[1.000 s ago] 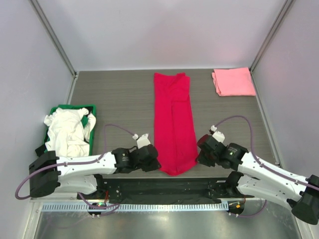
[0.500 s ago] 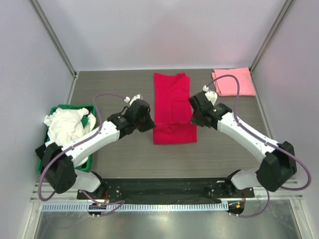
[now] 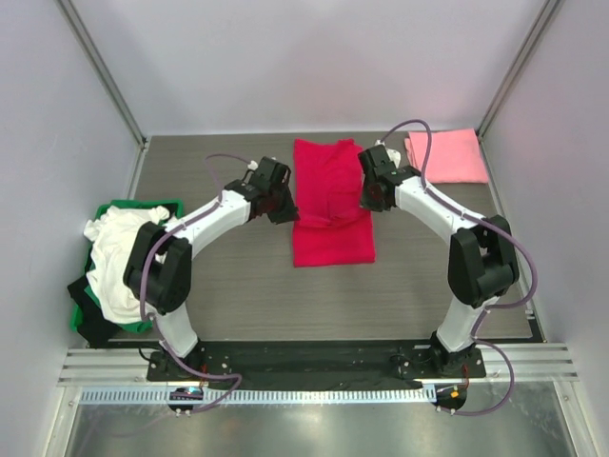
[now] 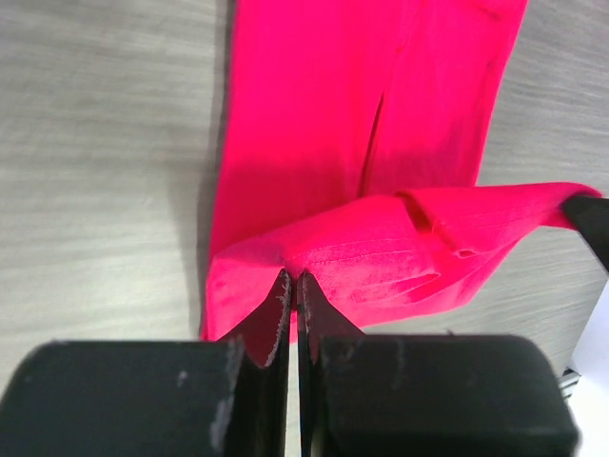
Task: Fold and stack the t-shirts
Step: Fold the tshirt
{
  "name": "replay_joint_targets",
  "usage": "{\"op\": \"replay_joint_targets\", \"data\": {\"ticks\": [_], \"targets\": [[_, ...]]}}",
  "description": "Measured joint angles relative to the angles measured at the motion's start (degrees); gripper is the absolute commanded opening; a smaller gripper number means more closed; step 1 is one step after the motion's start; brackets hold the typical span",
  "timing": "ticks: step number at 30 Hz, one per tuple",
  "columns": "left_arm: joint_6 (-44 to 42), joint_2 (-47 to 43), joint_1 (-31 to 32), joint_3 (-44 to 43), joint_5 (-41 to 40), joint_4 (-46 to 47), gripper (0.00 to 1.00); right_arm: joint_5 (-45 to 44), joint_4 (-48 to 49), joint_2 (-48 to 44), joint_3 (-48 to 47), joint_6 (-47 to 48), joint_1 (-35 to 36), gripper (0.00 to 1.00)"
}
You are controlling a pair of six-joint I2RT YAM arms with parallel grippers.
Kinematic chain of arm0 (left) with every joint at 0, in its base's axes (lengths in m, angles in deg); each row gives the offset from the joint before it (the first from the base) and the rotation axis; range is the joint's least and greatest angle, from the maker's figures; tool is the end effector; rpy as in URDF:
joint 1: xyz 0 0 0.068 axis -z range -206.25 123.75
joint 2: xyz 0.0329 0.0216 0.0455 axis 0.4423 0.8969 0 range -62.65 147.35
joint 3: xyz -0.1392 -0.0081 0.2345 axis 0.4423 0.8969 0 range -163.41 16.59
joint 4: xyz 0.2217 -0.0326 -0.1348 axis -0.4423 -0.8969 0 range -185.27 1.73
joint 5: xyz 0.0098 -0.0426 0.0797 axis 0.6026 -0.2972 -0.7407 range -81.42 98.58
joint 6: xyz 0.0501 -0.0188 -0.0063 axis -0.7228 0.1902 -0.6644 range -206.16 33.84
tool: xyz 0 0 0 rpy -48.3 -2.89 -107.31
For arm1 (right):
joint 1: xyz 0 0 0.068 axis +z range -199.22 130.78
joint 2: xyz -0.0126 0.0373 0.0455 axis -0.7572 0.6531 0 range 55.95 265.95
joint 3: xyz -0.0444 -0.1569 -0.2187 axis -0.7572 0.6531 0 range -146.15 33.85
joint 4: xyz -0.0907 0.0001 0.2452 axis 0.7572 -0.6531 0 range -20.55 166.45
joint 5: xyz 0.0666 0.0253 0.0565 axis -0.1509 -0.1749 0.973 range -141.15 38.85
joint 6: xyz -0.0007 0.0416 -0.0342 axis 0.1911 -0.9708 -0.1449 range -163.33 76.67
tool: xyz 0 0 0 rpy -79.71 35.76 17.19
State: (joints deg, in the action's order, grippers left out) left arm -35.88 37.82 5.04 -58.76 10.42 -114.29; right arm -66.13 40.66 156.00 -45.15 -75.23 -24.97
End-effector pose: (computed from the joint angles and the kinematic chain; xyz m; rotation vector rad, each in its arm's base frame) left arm 0.3276 -0.2004 0.2381 -0.4109 2.5450 -0.6255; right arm 0.3463 0.1458 0.2507 0.2658 2.4996 0.0606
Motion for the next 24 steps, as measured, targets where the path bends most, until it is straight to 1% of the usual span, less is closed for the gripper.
{"op": "replay_joint_targets", "data": {"ticks": [7, 16, 17, 18, 19, 20, 21, 22, 23, 24], "targets": [[-1.3, 6.3, -1.2, -4.1, 2.7, 0.5, 0.00, 2.8, 1.6, 5.1, -1.2, 1.9, -2.5, 0.01], [-2.3, 11.6, -3.4, -8.6, 4.7, 0.3, 0.00, 5.5, 2.9, 12.0, -6.4, 3.5, -3.6, 0.01], [-2.5, 12.0, -3.8, -9.1, 4.8, 0.0, 0.08, 5.8, 2.8, 12.6, -7.0, 3.6, -3.7, 0.01], [-2.7, 12.3, -4.2, -9.6, 5.0, -0.3, 0.16, 6.1, 2.7, 13.2, -7.8, 3.8, -3.8, 0.14], [-2.9, 12.6, -4.5, -10.0, 5.2, -0.7, 0.26, 6.2, 2.8, 13.8, -8.6, 3.9, -3.9, 0.28], [-3.1, 13.2, -5.0, -11.1, 5.7, -1.6, 0.40, 6.4, 2.5, 14.6, -9.8, 4.3, -4.1, 0.49], [-3.6, 14.1, -5.6, -12.9, 6.5, -2.4, 0.46, 6.6, 2.4, 15.5, -11.2, 4.2, -4.3, 0.78], [-4.0, 15.8, -6.4, -16.0, 8.0, -4.2, 0.51, 6.8, 1.4, 16.7, -13.6, 4.4, -4.6, 0.84], [-4.4, 17.5, -7.2, -19.0, 9.3, -5.3, 0.54, 7.0, 1.0, 18.3, -16.5, 5.2, -5.1, 0.86], [-4.8, 20.7, -8.5, -24.7, 11.0, -8.7, 0.54, 7.0, -0.9, 20.1, -20.7, 5.8, -5.6, 0.87]]}}
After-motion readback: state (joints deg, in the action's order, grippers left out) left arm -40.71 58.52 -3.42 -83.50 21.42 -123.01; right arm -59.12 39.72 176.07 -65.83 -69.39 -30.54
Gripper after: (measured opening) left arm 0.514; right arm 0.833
